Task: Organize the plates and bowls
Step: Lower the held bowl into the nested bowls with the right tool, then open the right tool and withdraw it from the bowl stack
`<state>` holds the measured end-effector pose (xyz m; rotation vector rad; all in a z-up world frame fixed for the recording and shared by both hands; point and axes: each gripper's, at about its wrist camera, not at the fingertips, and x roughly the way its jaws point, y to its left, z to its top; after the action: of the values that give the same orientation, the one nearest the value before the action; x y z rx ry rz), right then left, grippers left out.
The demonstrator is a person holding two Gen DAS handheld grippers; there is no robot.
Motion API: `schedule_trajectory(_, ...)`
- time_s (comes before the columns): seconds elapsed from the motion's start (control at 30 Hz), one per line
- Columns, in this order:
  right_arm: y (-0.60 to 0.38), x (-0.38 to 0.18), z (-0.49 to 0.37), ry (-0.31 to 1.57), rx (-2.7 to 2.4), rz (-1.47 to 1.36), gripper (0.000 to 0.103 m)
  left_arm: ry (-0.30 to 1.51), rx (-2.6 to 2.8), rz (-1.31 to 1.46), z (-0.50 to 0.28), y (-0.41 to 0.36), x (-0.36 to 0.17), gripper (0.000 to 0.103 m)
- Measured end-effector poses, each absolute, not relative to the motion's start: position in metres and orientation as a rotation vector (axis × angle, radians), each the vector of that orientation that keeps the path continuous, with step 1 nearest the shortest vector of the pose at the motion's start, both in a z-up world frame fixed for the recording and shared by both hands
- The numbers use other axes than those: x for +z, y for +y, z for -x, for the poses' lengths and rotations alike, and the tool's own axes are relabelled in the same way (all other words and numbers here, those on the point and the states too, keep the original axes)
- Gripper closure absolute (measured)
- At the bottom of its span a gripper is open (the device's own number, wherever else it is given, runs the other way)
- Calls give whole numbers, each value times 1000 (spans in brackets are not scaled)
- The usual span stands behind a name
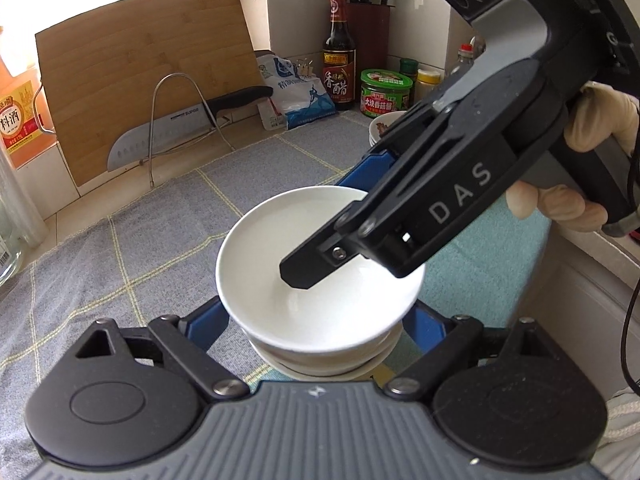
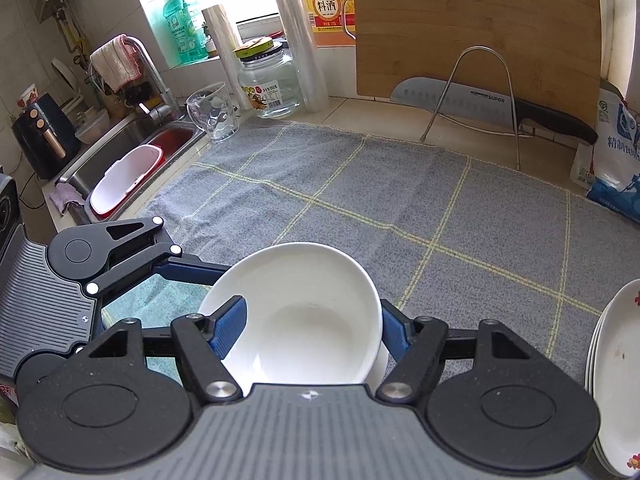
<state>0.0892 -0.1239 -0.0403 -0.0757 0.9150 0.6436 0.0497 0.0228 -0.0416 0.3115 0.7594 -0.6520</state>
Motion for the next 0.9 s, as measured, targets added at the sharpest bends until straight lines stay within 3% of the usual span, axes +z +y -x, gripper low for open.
schedule_trajectory(0.53, -125, -45, -89, 922, 638, 83, 27, 775, -668, -309, -55, 22, -45, 10)
schedule_trajectory(0.6, -125, -46, -88, 922, 645, 77, 23, 783, -669, -306, -56, 23, -45, 9)
schedule_trajectory(0.67, -125, -45, -86, 905, 641, 80, 9, 777, -665, -303, -57, 25, -45, 9)
schedule_trajectory(0.9, -128, -38, -79, 862, 649, 83, 3, 770, -666, -328, -50, 28, -42, 8)
